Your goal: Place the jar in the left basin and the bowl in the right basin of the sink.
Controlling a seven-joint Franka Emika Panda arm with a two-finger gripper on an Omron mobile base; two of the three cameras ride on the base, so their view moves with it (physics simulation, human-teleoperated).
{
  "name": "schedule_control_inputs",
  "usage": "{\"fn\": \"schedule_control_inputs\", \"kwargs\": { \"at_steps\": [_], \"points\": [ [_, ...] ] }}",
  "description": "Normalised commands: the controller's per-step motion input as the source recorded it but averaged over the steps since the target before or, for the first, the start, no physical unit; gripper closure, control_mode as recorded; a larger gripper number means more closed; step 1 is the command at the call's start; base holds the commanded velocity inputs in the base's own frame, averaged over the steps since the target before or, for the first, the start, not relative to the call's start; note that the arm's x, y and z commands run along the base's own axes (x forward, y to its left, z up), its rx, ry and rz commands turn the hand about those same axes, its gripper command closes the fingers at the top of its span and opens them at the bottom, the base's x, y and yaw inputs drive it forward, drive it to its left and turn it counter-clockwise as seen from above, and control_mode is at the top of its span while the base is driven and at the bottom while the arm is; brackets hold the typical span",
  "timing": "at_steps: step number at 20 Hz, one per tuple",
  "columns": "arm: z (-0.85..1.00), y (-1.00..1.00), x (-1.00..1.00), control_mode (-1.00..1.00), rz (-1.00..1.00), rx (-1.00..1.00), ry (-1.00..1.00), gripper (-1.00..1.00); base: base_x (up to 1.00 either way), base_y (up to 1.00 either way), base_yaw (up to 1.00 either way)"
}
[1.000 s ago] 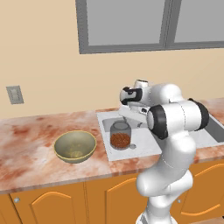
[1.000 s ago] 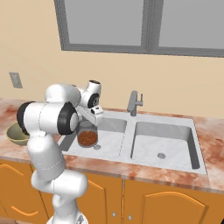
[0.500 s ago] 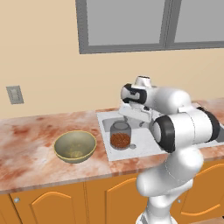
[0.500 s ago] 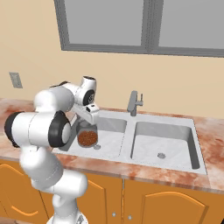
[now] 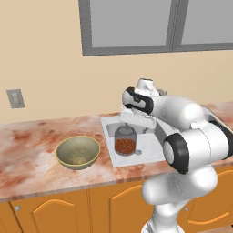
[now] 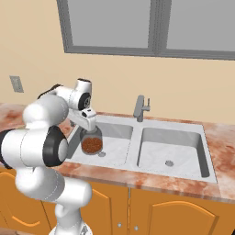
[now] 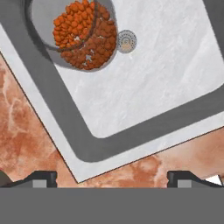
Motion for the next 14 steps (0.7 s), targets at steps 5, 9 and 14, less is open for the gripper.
{"fn": "schedule_control_inputs", "kwargs": {
  "at_steps": [5,9,14],
  "points": [
    [0.04,0.33,-0.38,-1.0,0.17,0.01,0.0,-1.0,0.0,0.0,0.0],
    [0.05,0.3,-0.32,-1.0,0.15,0.04,-0.06,-1.0,0.0,0.0,0.0],
    [0.07,0.29,-0.29,-1.0,0.18,0.07,-0.11,-1.0,0.0,0.0,0.0]
  ]
}}
